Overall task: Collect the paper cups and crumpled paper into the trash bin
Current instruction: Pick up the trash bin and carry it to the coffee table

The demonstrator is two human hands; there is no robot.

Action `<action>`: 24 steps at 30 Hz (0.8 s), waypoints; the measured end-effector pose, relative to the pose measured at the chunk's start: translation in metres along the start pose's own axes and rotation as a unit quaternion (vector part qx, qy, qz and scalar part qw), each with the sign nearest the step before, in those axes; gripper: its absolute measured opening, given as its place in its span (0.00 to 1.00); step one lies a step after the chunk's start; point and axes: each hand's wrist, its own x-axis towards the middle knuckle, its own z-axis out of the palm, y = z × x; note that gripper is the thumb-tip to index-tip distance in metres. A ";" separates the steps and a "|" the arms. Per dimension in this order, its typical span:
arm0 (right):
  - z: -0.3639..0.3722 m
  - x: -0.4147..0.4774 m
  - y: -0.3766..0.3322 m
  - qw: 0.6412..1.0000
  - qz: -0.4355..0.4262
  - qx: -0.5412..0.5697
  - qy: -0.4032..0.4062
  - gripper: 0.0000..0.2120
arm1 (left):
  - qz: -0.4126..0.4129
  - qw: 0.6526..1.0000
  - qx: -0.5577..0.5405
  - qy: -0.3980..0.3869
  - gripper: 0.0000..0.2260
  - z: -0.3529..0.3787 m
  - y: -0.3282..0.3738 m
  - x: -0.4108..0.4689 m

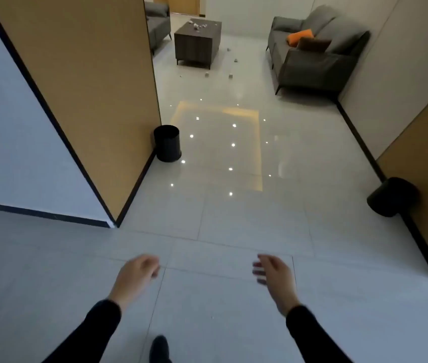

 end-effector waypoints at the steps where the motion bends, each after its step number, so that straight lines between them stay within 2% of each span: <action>1: 0.010 0.017 -0.020 0.999 -0.041 0.001 -0.010 0.07 | 0.025 0.998 -0.051 0.015 0.10 -0.002 0.016 0.020; 3: 0.031 0.042 -0.062 0.995 -0.093 -0.003 -0.037 0.07 | 0.074 0.989 -0.123 0.017 0.08 -0.014 0.052 0.050; 7: 0.084 0.094 -0.118 0.990 -0.125 -0.020 -0.064 0.06 | 0.117 0.978 -0.171 0.023 0.06 -0.035 0.088 0.117; 17: 0.205 0.227 -0.216 0.995 -0.095 0.012 -0.034 0.07 | 0.092 0.978 -0.184 0.040 0.06 -0.128 0.138 0.317; 24: 0.256 0.324 -0.267 0.996 -0.084 0.000 -0.033 0.07 | 0.076 0.983 -0.168 0.023 0.07 -0.147 0.181 0.437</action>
